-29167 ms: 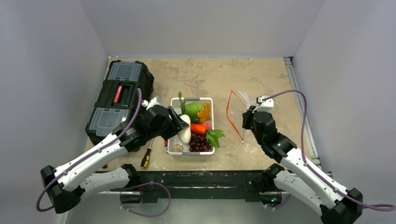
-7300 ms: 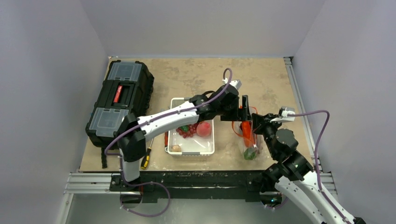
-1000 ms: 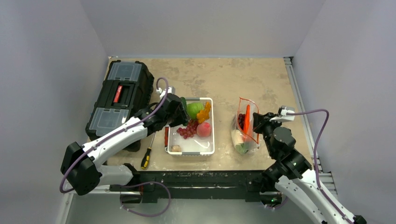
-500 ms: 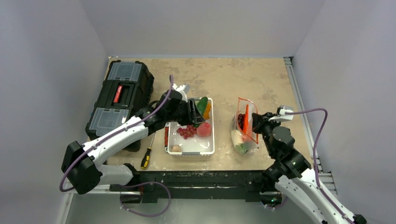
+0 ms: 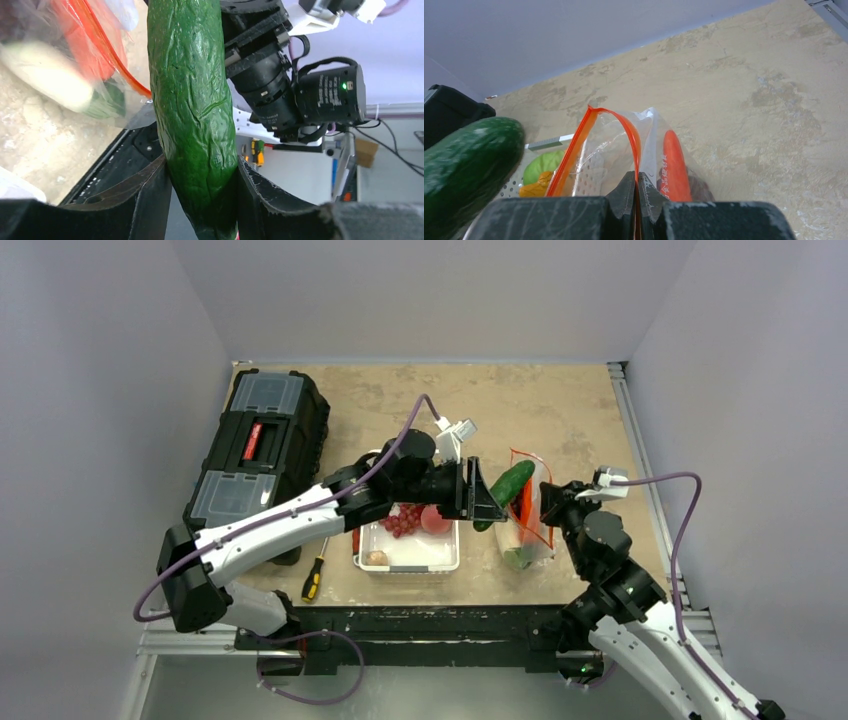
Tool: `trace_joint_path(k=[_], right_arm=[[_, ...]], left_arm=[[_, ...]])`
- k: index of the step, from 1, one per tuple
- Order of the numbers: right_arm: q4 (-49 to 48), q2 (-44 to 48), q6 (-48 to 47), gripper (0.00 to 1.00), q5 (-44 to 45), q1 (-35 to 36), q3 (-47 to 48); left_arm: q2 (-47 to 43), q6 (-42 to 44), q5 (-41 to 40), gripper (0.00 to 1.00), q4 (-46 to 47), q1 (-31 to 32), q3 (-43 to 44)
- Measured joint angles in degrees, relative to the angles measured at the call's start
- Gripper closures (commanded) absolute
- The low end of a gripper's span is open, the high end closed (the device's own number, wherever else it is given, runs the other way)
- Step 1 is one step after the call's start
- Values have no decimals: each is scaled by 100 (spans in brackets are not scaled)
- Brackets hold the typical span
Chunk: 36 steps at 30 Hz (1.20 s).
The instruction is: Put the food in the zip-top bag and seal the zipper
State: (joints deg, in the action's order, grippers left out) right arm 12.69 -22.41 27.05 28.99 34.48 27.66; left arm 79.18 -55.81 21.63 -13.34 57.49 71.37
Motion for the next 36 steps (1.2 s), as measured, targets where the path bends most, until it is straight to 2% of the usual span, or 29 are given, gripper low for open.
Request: trace_joint_path(k=[13,17,20,27,31,36], right_arm=[[-26,380,-127,100,-205,0,-35],[-31,396,-157,100,-313,0,-70],[-39,396,-164,100,-341,0,-70],[-76,396,-208,100,-459,0,-81],[-76,393,-229,100,-457,0,-81],[-72,393,-229,100,-450,0,-81]], left_arm=[[1285,-2424,221,100,739,118,52],[1338,-2879,70,100,789,153,61],[1364,-3071,-70,96,767,160,138],[1405,-3442,-407,76,776,157,238],[1565,-3530,-535,71,776,153,380],[1759,-3528,-656,41,767,138,492]])
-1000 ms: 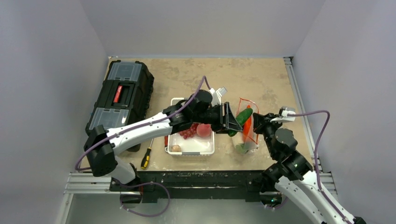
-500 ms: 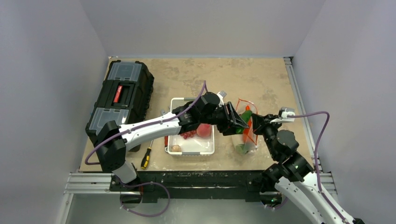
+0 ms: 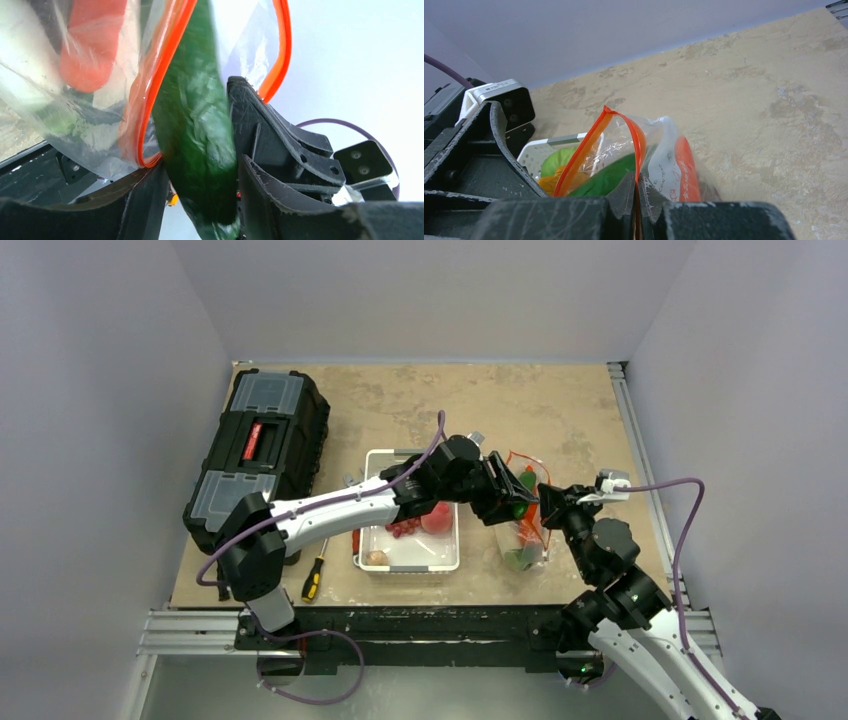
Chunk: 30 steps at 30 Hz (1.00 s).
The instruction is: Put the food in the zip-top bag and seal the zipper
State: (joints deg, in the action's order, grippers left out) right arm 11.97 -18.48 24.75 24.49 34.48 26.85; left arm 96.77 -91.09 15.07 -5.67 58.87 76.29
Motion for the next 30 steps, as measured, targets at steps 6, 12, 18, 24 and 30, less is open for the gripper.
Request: trace_joint_path(k=[6,12,18,24,30], right_arm=[[9,0,4,100,33,0,0],[26,26,7,100,50,0,0],[35,22,9,100,66,0,0],[35,13,9,100,153,0,0],[22,7,15,100,146,0,0]], left_arm=[[31,227,-129,23,-212,-20,52],[-186,691,-415,22,-772,-24,68],[-678,1314,-616,27,-1154,-31,68],[-903,2100,-743,30,-1434,-63,83],[-767,2765,-855,35,-1932,-111,422]])
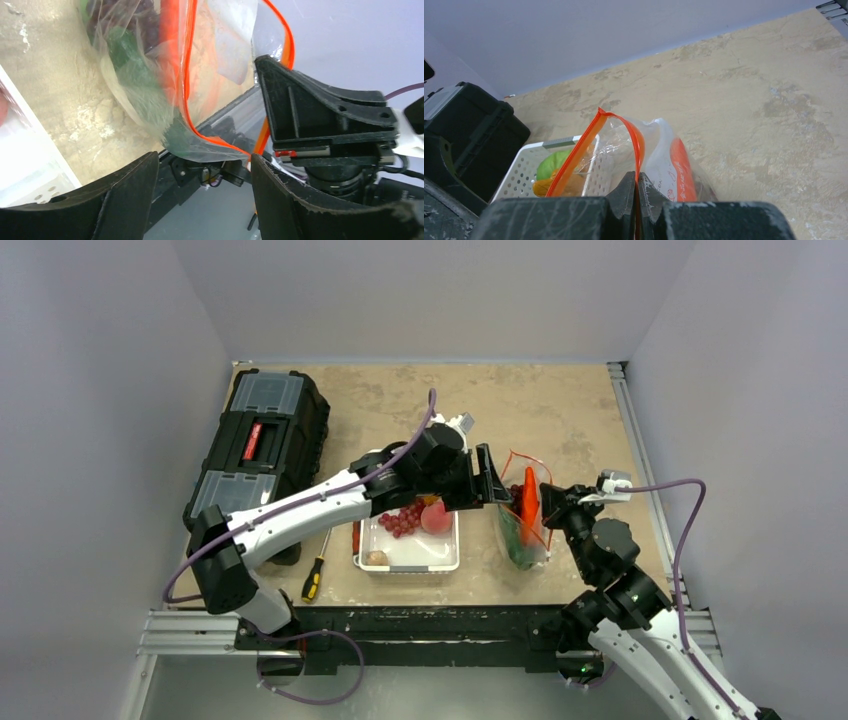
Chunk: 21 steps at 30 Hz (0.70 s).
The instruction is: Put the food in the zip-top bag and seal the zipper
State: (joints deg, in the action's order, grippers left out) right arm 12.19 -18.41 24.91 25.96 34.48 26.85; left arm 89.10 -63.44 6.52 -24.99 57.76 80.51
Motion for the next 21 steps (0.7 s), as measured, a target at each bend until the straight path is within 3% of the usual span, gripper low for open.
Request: trace_joint_path(k=[5,10,12,21], right_arm=[[9,7,2,100,4,0,0],[15,4,17,100,4,0,0],[22,2,15,100,4,0,0],[24,-7,37,100,2,0,0]], left_arm=[[162,245,-9,33,50,17,17],[81,616,-122,21,214,17,-114],[-181,846,-304,15,229,15,-350],[-1934,1687,-1469,12,-59,-337,-1746]])
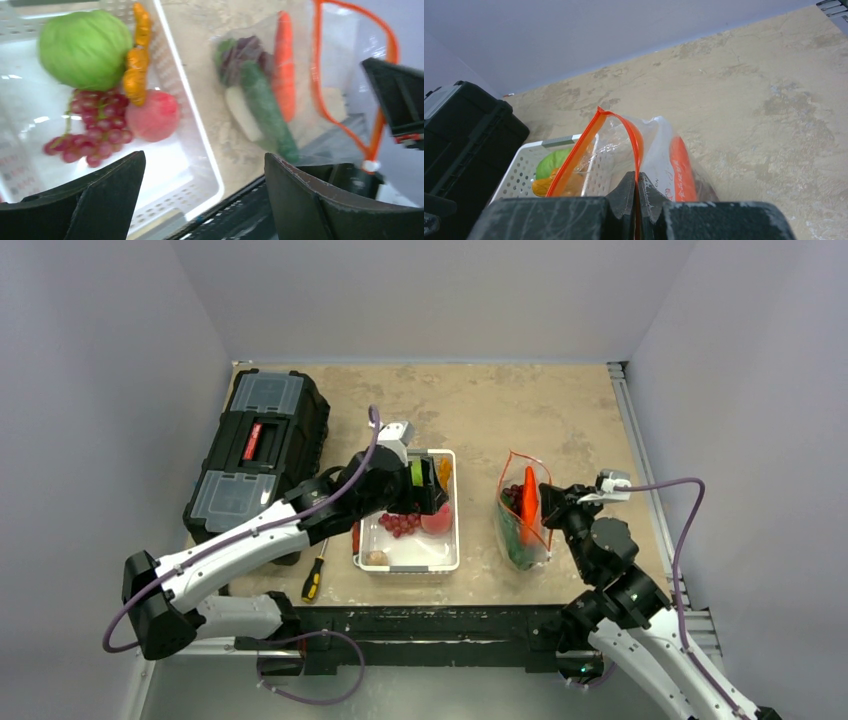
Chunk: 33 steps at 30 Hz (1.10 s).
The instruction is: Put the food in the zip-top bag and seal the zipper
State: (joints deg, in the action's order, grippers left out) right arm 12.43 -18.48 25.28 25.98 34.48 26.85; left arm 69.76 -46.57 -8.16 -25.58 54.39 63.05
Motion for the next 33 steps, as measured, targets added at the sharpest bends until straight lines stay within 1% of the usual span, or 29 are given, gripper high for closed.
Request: trace_joint_path(k=[3,6,7,11,15,20,24,31,33], right_arm=[[-4,-79,0,100,0,0,0],[-2,-96,0,100,0,0,0],[-4,-87,0,100,0,0,0],[-4,-90,2,100,-4,0,0],[0,-101,0,100,-4,0,0],[0,-85,2,100,-15,0,0],[0,-85,2,100,-24,0,0],[-2,-85,7,100,-122,0,0],[0,-85,9,100,-149,0,0]], left_arm=[[-142,518,-295,10,-168,-72,-221],[-66,1134,-516,6,-428,-76,-367],[-20,1303,-573,6,-487,-79,-391],[367,2111,-636,5,-533,-284,-535],[981,2608,-511,5,-483,-601,-669],[1803,3091,-420,6,-444,-638,-586],[2367,3359,-402,8,-533,-634,-254],[2693,3412,-317,9,-468,-634,-133],[2817,3386,-269,11,-426,-636,-133]])
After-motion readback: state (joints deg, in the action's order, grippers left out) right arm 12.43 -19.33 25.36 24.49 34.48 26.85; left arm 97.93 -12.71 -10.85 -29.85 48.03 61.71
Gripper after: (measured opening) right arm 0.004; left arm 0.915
